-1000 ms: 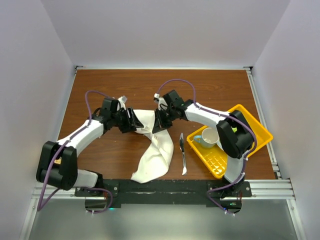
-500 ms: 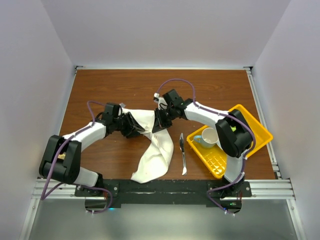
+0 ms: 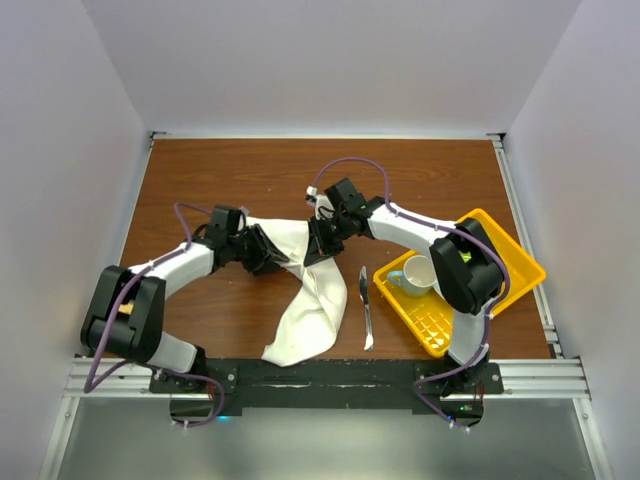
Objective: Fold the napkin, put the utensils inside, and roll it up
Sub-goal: Flatten the napkin out
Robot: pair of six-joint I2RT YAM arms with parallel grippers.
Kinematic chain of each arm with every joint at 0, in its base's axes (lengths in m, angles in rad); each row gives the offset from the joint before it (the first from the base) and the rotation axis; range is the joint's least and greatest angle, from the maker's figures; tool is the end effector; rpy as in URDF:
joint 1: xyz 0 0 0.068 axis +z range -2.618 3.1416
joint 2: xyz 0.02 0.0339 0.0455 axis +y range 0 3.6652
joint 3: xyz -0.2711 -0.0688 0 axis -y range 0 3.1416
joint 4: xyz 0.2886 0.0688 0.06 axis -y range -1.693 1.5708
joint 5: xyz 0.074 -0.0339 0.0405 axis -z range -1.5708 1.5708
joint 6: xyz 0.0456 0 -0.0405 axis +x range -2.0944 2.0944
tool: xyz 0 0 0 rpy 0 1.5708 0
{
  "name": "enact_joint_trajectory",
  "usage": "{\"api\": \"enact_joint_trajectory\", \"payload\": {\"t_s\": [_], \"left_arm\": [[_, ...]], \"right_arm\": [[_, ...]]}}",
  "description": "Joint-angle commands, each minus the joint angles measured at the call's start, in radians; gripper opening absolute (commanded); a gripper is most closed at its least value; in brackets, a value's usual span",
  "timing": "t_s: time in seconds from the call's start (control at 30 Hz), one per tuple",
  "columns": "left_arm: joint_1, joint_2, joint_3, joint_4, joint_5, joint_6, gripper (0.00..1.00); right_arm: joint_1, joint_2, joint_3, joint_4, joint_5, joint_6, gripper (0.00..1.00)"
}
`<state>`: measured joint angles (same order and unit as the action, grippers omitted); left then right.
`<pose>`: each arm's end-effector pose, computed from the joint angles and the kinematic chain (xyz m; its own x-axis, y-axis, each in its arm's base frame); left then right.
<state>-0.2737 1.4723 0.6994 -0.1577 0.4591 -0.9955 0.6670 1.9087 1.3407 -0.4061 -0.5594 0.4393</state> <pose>0.2934 -0.1034 0.1326 -0.8372 -0.5462 -0.0268 -0.3773 0.6125 -0.6946 0.3376 0.2966 0.1714 -0.9108 -0.2584 -0.3219 -0.4102 0.6534 0.6363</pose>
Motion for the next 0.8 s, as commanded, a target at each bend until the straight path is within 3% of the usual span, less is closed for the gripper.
{"api": "enact_joint_trajectory", "payload": {"t_s": [0.0, 0.17, 0.4, 0.77], "left_arm": [[-0.007, -0.085, 0.045, -0.025, -0.034, -0.023, 0.44], [-0.007, -0.084, 0.058, -0.003, -0.051, -0.066, 0.50], [-0.015, -0.006, 0.095, -0.017, -0.042, -0.055, 0.42], [-0.035, 0.049, 0.101, -0.037, -0.054, -0.062, 0.42]], "right_arm": [[-0.001, -0.010, 0.031, -0.022, -0.022, -0.033, 0.00], [0.000, -0.005, 0.046, -0.040, -0.022, -0.043, 0.00], [0.000, 0.004, 0.067, -0.059, -0.025, -0.057, 0.00], [-0.001, 0.024, 0.087, -0.074, -0.031, -0.066, 0.00]]}}
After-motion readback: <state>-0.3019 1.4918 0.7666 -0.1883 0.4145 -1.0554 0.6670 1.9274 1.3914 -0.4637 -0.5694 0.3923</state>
